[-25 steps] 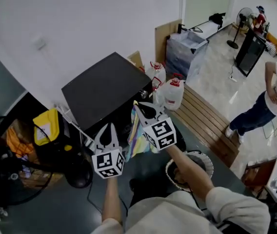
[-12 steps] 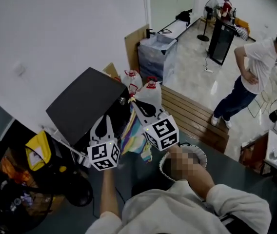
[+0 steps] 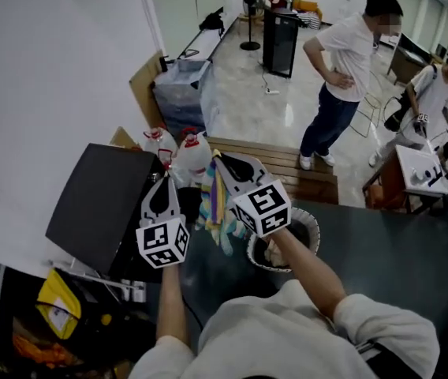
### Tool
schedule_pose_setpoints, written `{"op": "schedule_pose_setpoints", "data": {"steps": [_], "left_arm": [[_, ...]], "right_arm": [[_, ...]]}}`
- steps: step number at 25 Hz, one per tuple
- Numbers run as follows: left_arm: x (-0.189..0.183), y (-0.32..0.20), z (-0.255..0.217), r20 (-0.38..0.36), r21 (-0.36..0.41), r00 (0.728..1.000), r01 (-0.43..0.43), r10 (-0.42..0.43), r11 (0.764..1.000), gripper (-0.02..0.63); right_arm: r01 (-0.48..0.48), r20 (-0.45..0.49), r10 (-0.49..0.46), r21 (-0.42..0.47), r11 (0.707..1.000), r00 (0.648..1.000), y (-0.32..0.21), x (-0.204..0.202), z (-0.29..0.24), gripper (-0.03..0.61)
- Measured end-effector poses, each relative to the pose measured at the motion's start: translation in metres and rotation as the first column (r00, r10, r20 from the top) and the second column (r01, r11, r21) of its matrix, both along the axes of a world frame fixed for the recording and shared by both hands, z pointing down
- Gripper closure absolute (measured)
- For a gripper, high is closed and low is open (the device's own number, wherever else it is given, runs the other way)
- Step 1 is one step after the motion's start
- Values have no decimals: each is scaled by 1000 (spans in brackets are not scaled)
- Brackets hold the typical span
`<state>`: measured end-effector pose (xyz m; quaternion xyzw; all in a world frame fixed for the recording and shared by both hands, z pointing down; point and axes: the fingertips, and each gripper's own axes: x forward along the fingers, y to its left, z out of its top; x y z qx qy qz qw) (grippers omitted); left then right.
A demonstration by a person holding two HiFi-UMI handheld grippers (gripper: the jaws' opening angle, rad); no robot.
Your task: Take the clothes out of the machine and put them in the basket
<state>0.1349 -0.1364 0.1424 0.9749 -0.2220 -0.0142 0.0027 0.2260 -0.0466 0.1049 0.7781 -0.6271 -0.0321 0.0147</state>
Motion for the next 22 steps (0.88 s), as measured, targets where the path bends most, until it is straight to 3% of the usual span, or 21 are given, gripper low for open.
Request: {"op": "schedule_pose_setpoints", "data": {"steps": [5, 13, 22], "left_arm": [[39, 34, 1, 0, -1, 986, -168, 168, 986, 595], [97, 110, 13, 8, -29, 920, -391, 392, 920, 595], [158, 179, 13, 9, -41, 850, -526, 527, 850, 595]], "right_arm": [[-175, -4, 175, 2, 985, 985, 53, 25, -1, 551], [-405, -30, 404, -33, 914, 914, 143, 67, -3, 551], [-534, -13, 535, -67, 843, 845, 218, 105, 12, 551]]}}
